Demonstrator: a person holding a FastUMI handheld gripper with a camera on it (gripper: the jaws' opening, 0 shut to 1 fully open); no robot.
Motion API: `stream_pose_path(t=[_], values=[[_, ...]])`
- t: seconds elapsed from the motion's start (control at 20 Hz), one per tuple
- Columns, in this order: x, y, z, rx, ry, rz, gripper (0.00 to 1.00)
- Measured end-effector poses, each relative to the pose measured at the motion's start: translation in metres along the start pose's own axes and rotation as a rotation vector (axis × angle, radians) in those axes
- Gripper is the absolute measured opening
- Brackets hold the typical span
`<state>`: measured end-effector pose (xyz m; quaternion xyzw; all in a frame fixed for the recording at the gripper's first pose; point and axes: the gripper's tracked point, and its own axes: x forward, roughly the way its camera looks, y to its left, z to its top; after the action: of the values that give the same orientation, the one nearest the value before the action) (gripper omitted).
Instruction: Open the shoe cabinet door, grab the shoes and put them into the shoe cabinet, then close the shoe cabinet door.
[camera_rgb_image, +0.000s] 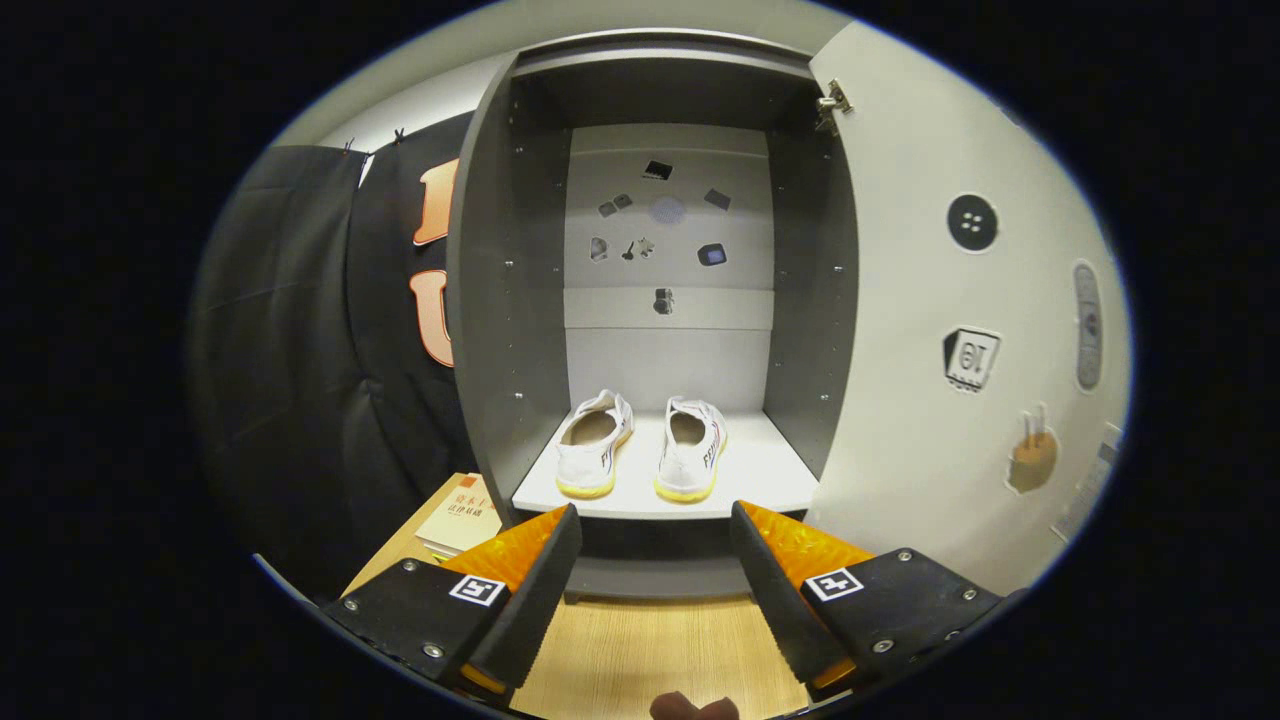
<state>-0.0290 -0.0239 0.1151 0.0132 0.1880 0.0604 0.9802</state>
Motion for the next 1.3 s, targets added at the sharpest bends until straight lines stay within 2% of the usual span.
stream_pose_path(t=[0.2,0.45,0.6,0.8,1.05,1.3], values=[[-0.044,-0.007,-0.007,0.016,-0.002,0.0,0.93],[-0.107,-0.028,-0.017,0.06,-0.015,0.066,0.93],[-0.158,-0.057,-0.028,0.103,-0.012,0.106,0.93],[-0.208,-0.098,-0.049,0.084,-0.014,0.15,0.93],[-0.238,-0.156,-0.061,0.135,-0.008,0.14,0.93],[-0.231,-0.224,-0.057,0.164,-0.033,0.061,0.93]])
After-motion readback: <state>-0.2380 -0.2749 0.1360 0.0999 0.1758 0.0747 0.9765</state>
